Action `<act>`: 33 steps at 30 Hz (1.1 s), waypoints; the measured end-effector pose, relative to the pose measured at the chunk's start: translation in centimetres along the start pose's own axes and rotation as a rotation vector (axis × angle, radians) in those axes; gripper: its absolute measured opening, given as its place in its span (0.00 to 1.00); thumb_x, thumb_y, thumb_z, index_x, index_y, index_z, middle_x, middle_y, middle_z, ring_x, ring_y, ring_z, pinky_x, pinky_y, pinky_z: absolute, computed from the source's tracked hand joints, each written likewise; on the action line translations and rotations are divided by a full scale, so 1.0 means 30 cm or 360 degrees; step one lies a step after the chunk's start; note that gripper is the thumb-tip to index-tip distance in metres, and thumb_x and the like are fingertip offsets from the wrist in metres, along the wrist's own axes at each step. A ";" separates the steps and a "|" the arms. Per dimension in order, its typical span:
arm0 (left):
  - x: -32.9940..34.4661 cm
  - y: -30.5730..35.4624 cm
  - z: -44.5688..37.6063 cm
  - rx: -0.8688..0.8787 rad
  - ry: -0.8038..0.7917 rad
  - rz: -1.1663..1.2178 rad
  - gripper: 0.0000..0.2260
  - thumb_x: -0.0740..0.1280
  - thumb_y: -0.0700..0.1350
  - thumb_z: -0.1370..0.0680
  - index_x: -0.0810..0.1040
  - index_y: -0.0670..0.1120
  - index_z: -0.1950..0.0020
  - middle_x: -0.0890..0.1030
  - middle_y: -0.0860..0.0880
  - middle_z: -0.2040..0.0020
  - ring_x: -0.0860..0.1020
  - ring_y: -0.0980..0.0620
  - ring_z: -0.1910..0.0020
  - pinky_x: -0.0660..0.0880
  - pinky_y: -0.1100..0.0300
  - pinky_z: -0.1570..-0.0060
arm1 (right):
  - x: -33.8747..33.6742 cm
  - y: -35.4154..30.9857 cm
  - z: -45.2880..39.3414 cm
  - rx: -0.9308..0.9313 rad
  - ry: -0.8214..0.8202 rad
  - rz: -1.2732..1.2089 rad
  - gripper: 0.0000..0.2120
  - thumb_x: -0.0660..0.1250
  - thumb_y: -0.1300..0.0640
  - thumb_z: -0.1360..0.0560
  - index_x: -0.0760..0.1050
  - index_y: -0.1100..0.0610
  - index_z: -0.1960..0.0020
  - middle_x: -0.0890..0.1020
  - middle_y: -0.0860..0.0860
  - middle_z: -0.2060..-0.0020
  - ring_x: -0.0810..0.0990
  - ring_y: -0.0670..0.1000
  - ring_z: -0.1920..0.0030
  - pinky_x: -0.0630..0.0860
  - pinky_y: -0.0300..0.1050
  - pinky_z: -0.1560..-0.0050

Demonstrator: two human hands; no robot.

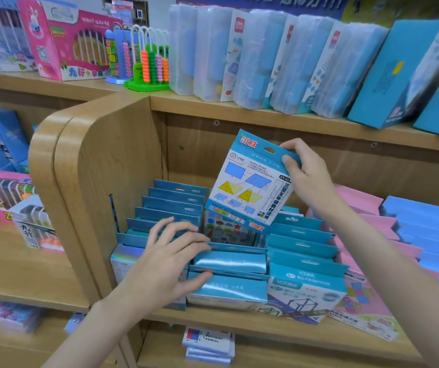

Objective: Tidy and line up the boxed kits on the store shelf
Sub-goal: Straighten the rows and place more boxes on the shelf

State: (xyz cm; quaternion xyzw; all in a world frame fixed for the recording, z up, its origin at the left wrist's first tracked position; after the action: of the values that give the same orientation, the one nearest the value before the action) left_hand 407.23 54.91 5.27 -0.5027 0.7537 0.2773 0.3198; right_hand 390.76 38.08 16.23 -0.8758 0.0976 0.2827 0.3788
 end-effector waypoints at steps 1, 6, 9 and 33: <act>0.003 -0.004 -0.003 -0.0010 -0.0007 0.0010 0.18 0.61 0.60 0.26 0.80 0.50 0.47 0.79 0.57 0.48 0.70 0.54 0.41 0.58 0.50 0.34 | 0.006 0.003 0.000 0.0009 -0.0009 -0.0015 0.05 0.56 0.62 0.21 0.70 0.57 0.49 0.75 0.40 0.60 0.75 0.36 0.62 0.68 0.30 0.68; 0.008 -0.024 -0.012 -0.0068 -0.0118 0.0006 0.19 0.61 0.62 0.28 0.75 0.52 0.43 0.78 0.57 0.45 0.68 0.54 0.39 0.57 0.51 0.35 | 0.039 0.025 -0.013 0.0100 -0.0081 -0.0110 0.05 0.56 0.63 0.21 0.70 0.56 0.50 0.74 0.41 0.58 0.73 0.29 0.64 0.69 0.26 0.69; -0.005 -0.025 -0.017 -0.0149 -0.0131 0.0000 0.20 0.62 0.64 0.30 0.70 0.52 0.45 0.77 0.56 0.46 0.66 0.54 0.39 0.56 0.53 0.36 | 0.052 0.056 -0.022 0.0266 -0.0116 -0.0229 0.05 0.56 0.62 0.21 0.70 0.56 0.50 0.75 0.44 0.57 0.76 0.37 0.61 0.71 0.29 0.67; 0.035 -0.061 -0.074 -0.0080 -0.0484 -0.0438 0.28 0.53 0.68 0.28 0.84 0.50 0.50 0.77 0.51 0.39 0.64 0.47 0.35 0.52 0.41 0.35 | 0.248 0.089 0.124 -0.0229 -0.0881 0.0681 0.16 0.60 0.62 0.23 0.64 0.52 0.38 0.74 0.49 0.57 0.69 0.50 0.49 0.63 0.47 0.45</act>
State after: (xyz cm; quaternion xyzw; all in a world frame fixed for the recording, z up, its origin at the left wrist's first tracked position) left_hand 408.19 52.02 5.72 -0.5611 0.6139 0.3226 0.4520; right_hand 394.28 39.21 8.33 -0.7501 0.1525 0.5884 0.2604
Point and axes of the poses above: each hand's wrist, its own z-axis away from the middle knuckle, its own x-axis out of the palm, y = z × x, the point moved 5 cm from there along -z, towards the middle knuckle
